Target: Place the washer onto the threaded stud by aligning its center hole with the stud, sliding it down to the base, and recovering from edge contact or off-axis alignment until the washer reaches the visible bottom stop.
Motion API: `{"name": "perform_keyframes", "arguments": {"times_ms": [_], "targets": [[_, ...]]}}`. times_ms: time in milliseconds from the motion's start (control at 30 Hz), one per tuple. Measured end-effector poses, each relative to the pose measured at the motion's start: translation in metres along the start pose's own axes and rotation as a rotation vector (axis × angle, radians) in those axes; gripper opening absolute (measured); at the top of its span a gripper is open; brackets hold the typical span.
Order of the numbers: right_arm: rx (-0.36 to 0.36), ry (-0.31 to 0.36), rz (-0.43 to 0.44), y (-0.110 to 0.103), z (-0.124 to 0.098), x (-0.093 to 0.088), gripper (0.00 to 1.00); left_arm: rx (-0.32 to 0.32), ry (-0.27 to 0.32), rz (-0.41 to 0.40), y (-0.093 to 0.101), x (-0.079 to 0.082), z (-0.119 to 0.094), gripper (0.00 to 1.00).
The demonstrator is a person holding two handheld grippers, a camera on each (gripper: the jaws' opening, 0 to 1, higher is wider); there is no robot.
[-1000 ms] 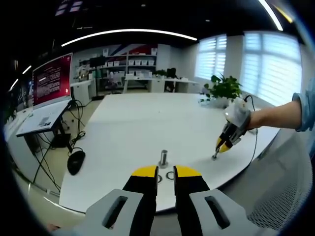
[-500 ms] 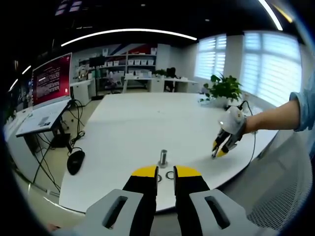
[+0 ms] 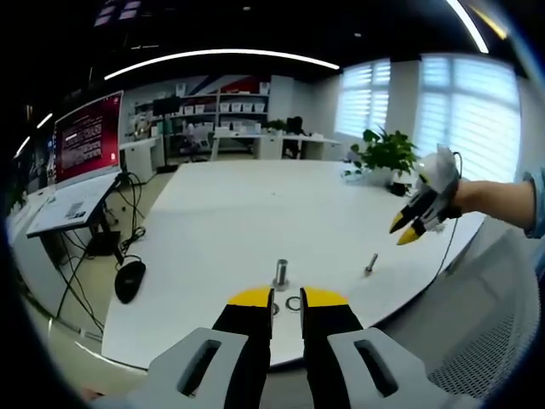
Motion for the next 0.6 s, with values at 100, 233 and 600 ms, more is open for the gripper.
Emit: {"name": "perform_keyframes", "arguments": {"times_ms": [100,233,600], "targets": [[-0.042,0.11,0.119,-0.006,-0.023,-0.001,0.24,-0.007,0.008,-0.006,0.0,0.001,0.0,0.1],[-0.089,0.303,0.301,-0.018,-0.052,-0.004,0.23,-0.007,-0.007,-0.001,0.001,-0.001,0.0,0.1],[-0.36,0.474,0.546,-0.069,-0.101,-0.041,0.2,-0.035,-0.008,0.017,0.003,0.0,0.0,0.09]]}}
Point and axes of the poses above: the point that each gripper's makers call its tool centre point, and the gripper's own axes: z roughly forward along the fingers, y roughly to its right, x roughly out of its top, the point moved 9 cm from there along -z, roughly backward along the fingers, and after that the axes turned 2 degrees about -z, right-handed, at the moved point
